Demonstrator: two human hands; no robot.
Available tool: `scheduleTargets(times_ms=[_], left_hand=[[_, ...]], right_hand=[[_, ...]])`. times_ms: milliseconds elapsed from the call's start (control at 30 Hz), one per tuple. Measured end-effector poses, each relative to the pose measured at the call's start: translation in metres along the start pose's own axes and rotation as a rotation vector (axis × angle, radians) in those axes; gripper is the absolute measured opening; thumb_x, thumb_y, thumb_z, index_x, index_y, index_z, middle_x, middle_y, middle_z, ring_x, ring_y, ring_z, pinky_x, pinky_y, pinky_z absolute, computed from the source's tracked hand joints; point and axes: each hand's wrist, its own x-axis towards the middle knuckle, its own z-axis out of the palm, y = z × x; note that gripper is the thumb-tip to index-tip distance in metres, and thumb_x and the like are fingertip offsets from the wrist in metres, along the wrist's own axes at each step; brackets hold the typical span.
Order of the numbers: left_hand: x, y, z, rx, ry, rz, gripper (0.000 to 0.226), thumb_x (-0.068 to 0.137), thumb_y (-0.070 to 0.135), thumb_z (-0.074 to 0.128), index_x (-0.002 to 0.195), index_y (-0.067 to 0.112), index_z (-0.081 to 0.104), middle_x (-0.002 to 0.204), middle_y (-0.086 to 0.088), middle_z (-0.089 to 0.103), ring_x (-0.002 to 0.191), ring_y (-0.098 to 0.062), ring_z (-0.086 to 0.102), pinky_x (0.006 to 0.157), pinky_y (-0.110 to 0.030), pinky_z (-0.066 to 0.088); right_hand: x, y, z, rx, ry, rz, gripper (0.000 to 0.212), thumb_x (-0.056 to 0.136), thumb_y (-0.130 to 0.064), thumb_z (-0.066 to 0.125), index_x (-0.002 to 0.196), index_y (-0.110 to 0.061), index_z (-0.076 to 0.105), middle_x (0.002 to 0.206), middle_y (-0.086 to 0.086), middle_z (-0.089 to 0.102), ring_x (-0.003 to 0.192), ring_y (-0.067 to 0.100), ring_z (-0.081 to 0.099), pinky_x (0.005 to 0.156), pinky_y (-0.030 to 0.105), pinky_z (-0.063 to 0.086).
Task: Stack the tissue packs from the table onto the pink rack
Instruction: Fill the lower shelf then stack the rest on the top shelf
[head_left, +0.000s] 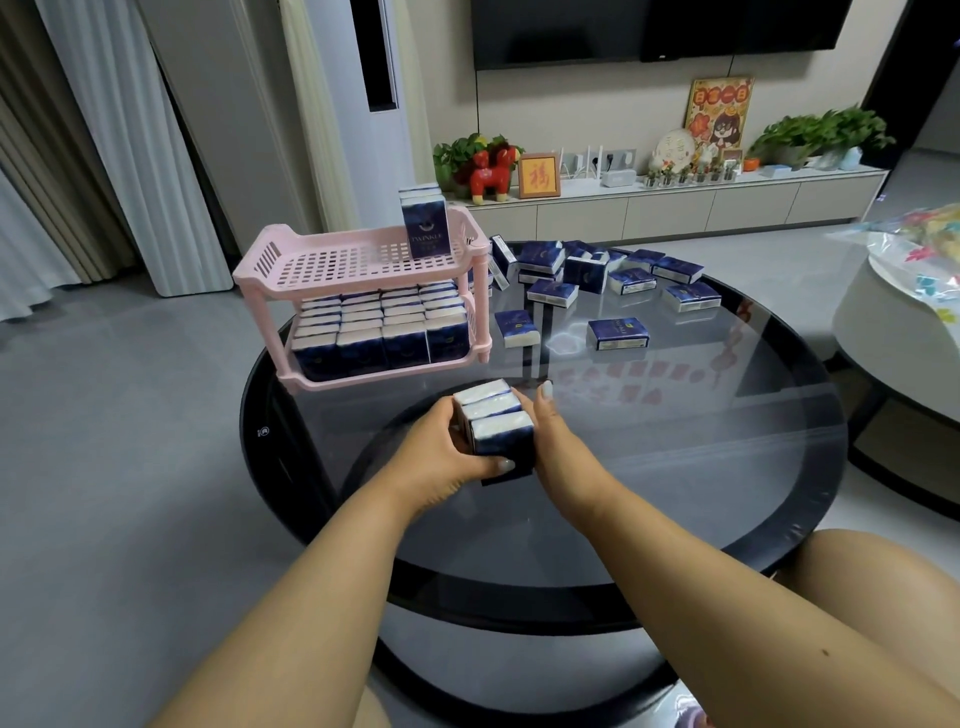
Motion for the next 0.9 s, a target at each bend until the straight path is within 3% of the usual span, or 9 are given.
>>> scheduleTargets(times_ms=[133,233,400,500,567,667,767,900], left_hand=[[0.005,-0.003,-0.003,0.031,0.014,0.013,0.07,0.066,0.01,0.088,0.124,0.025,0.052,0.114,0.015,0.066,0.103,0.004,0.062,0.083,-0.014,0.05],[0.009,-0.004,-0.006,0.043,0.007,0.021,0.069,0.065,0.013,0.088,0.125,0.024,0.055,0.115,0.014,0.067,0.103,0.004,0.063,0.091,-0.02,0.052],[0.024,0.008,-0.036,0.055,0.062,0.036,0.084,0.049,0.039,0.089,0.123,0.026,0.051,0.12,0.012,0.065,0.11,-0.004,0.062,0.099,-0.037,0.051],[0.038,0.027,-0.063,0.034,0.161,0.066,0.092,0.039,0.046,0.088,0.12,0.026,0.048,0.121,0.008,0.064,0.111,-0.009,0.063,0.101,-0.038,0.05],[0.048,0.043,-0.08,0.028,0.186,0.103,0.09,0.039,0.042,0.089,0.117,0.026,0.049,0.121,0.006,0.065,0.11,-0.011,0.064,0.1,-0.04,0.05],[0.064,0.066,-0.102,0.013,0.194,0.153,0.078,0.052,0.021,0.093,0.117,0.023,0.051,0.119,0.003,0.067,0.108,-0.014,0.066,0.099,-0.041,0.051],[0.084,0.088,-0.118,-0.031,0.229,0.183,0.081,0.052,0.017,0.093,0.122,0.017,0.052,0.116,0.001,0.069,0.106,-0.015,0.067,0.094,-0.037,0.053],[0.113,0.108,-0.131,-0.015,0.222,0.187,0.08,0.058,0.014,0.091,0.127,0.013,0.05,0.118,-0.004,0.065,0.104,-0.019,0.064,0.076,-0.023,0.051]], right_hand=[[0.001,-0.007,0.002,-0.031,0.018,-0.001,0.057,0.08,-0.069,0.021,0.118,-0.043,0.055,0.122,-0.014,0.061,0.114,-0.001,0.054,0.105,0.024,0.036],[0.004,-0.007,0.001,-0.04,0.03,-0.023,0.055,0.08,-0.066,0.02,0.116,-0.043,0.054,0.119,-0.015,0.061,0.113,-0.001,0.054,0.098,0.018,0.038],[0.028,0.001,-0.003,-0.045,0.149,-0.037,0.075,0.08,-0.076,0.026,0.124,-0.024,0.057,0.122,-0.001,0.062,0.118,0.015,0.056,0.103,0.033,0.041],[0.038,0.001,-0.006,-0.057,0.224,-0.042,0.063,0.079,-0.07,0.035,0.109,-0.022,0.062,0.111,0.001,0.063,0.107,0.019,0.059,0.1,0.041,0.045],[0.045,0.001,-0.008,-0.138,0.247,-0.079,0.063,0.082,-0.073,0.039,0.098,-0.017,0.063,0.094,-0.002,0.063,0.09,0.016,0.06,0.091,0.047,0.049],[0.055,0.002,-0.01,-0.312,0.264,-0.122,0.072,0.076,-0.075,0.034,0.091,-0.009,0.057,0.079,0.008,0.059,0.074,0.021,0.055,0.081,0.053,0.049],[0.06,0.001,-0.01,-0.448,0.281,-0.159,0.065,0.081,-0.072,0.031,0.085,-0.012,0.055,0.082,0.01,0.061,0.077,0.026,0.058,0.074,0.048,0.051],[0.061,0.002,-0.01,-0.611,0.243,-0.211,0.039,0.095,-0.05,0.036,0.077,-0.019,0.05,0.076,0.002,0.057,0.073,0.018,0.055,0.069,0.038,0.047]])
